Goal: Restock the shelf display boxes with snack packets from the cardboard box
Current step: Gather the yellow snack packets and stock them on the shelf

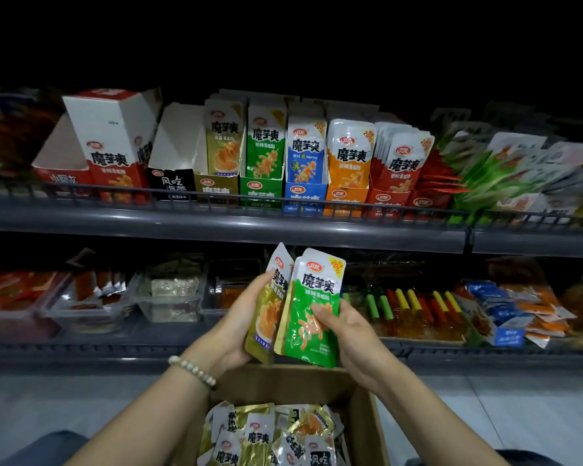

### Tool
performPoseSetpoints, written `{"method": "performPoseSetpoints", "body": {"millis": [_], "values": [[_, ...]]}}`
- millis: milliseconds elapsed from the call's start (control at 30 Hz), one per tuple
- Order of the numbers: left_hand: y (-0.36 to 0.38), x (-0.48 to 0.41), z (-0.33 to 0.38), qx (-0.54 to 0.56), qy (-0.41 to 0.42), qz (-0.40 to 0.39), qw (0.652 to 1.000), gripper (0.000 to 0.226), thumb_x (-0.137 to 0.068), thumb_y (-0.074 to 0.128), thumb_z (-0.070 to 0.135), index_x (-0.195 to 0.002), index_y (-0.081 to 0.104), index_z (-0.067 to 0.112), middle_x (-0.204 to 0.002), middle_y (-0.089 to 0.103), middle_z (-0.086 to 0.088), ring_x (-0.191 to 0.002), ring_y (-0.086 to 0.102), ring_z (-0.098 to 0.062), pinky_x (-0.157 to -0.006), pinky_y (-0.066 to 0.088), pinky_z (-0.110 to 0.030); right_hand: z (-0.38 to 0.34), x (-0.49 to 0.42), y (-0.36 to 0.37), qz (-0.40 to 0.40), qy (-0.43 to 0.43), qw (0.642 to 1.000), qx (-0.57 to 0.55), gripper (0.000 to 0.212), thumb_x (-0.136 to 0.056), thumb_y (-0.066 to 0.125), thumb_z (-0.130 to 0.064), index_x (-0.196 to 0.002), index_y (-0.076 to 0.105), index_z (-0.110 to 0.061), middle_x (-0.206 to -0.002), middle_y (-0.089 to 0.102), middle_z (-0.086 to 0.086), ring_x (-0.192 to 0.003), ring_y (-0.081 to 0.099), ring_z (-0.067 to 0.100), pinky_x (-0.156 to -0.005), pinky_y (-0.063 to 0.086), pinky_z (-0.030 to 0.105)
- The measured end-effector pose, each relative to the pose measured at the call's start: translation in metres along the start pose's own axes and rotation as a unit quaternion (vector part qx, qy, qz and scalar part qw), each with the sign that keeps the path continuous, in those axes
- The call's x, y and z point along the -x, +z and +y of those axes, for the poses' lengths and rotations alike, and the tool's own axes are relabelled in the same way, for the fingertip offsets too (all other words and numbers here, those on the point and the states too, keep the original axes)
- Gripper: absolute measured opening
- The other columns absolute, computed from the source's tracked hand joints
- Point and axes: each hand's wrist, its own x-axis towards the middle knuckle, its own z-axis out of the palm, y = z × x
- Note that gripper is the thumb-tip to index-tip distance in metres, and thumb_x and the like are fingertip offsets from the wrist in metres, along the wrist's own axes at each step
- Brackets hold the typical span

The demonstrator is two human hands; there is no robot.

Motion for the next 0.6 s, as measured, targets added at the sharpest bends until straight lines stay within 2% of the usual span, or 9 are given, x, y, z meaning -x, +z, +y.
{"method": "performPoseSetpoints", "body": {"millis": [133, 233, 300, 333, 367, 400, 433, 500, 600], "values": [[-0.008, -0.007, 0.000, -0.031, 0.012, 0.084, 0.996, 0.042, -0.098, 0.041, 0.045, -0.107, 0.066, 0.013, -0.082, 0.075, -0.007, -0.076, 0.071, -0.022, -0.069, 0.054, -0.038, -0.002, -0.003, -0.006, 0.069, -0.043, 0.996, 0.028, 0.025, -0.091, 0.059, -0.015, -0.116, 0.054, -0.013, -0.103, 0.073, 0.004, -0.092, 0.070, 0.020, -0.079, 0.056, 0.035], [-0.004, -0.006, -0.002, -0.071, 0.001, 0.091, 0.993, 0.039, -0.098, 0.040, 0.046, -0.098, 0.065, 0.016, -0.073, 0.074, -0.003, -0.073, 0.069, -0.018, -0.068, 0.053, -0.035, 0.001, -0.002, -0.004, 0.091, -0.058, 0.994, 0.031, 0.022, -0.093, 0.055, -0.016, -0.115, 0.057, -0.015, -0.107, 0.072, 0.004, -0.096, 0.069, 0.019, -0.087, 0.054, 0.038], [0.000, -0.005, -0.003, -0.058, -0.015, 0.064, 0.996, 0.042, -0.096, 0.041, 0.050, -0.105, 0.066, 0.017, -0.086, 0.075, -0.005, -0.080, 0.071, -0.019, -0.077, 0.054, -0.037, 0.004, -0.002, 0.003, 0.096, -0.061, 0.993, 0.037, 0.022, -0.095, 0.053, -0.019, -0.116, 0.057, -0.016, -0.107, 0.072, 0.003, -0.096, 0.069, 0.018, -0.087, 0.054, 0.037], [0.003, -0.004, -0.003, -0.059, -0.018, 0.051, 0.997, 0.043, -0.094, 0.043, 0.052, -0.112, 0.064, 0.019, -0.102, 0.073, -0.004, -0.091, 0.070, -0.018, -0.087, 0.052, -0.039, 0.007, -0.002, 0.008, 0.096, -0.063, 0.992, 0.045, 0.023, -0.096, 0.052, -0.021, -0.118, 0.055, -0.017, -0.107, 0.071, 0.001, -0.096, 0.068, 0.015, -0.086, 0.054, 0.035], [0.004, -0.003, -0.003, -0.071, -0.011, 0.032, 0.997, 0.042, -0.092, 0.047, 0.053, -0.117, 0.062, 0.023, -0.119, 0.066, 0.000, -0.103, 0.064, -0.014, -0.097, 0.048, -0.040, 0.008, -0.002, 0.012, 0.095, -0.064, 0.992, 0.057, 0.023, -0.097, 0.049, -0.023, -0.120, 0.053, -0.020, -0.106, 0.070, -0.003, -0.094, 0.067, 0.010, -0.081, 0.054, 0.029], [0.006, -0.001, -0.002, -0.090, 0.001, 0.024, 0.996, 0.042, -0.088, 0.053, 0.051, -0.119, 0.061, 0.024, -0.126, 0.060, 0.004, -0.109, 0.059, -0.010, -0.101, 0.044, -0.038, 0.009, -0.002, 0.017, 0.091, -0.066, 0.991, 0.066, 0.023, -0.099, 0.046, -0.024, -0.122, 0.050, -0.023, -0.107, 0.068, -0.006, -0.092, 0.066, 0.004, -0.076, 0.053, 0.022], [0.006, -0.001, -0.001, -0.092, 0.009, 0.028, 0.995, 0.044, -0.081, 0.062, 0.046, -0.117, 0.063, 0.021, -0.124, 0.063, 0.002, -0.108, 0.061, -0.011, -0.100, 0.045, -0.037, 0.008, -0.003, 0.022, 0.086, -0.068, 0.991, 0.072, 0.023, -0.100, 0.043, -0.024, -0.123, 0.047, -0.024, -0.108, 0.066, -0.008, -0.091, 0.065, 0.001, -0.071, 0.051, 0.017], [0.003, -0.004, 0.001, -0.066, 0.018, 0.044, 0.997, 0.048, -0.070, 0.073, 0.038, -0.110, 0.066, 0.013, -0.104, 0.073, -0.005, -0.099, 0.068, -0.020, -0.095, 0.050, -0.040, 0.004, -0.006, 0.028, 0.079, -0.073, 0.991, 0.083, 0.024, -0.100, 0.044, -0.024, -0.124, 0.046, -0.024, -0.110, 0.065, -0.006, -0.092, 0.066, 0.002, -0.068, 0.052, 0.016], [-0.003, -0.005, 0.012, -0.029, 0.033, 0.048, 0.998, 0.024, -0.084, 0.069, 0.020, -0.105, 0.066, 0.010, -0.093, 0.075, -0.010, -0.082, 0.072, -0.022, -0.076, 0.058, -0.036, -0.013, -0.010, 0.032, 0.072, -0.090, 0.989, 0.089, 0.029, -0.095, 0.053, -0.019, -0.124, 0.047, -0.025, -0.117, 0.065, 0.000, -0.098, 0.067, 0.012, -0.077, 0.057, 0.027]]}}
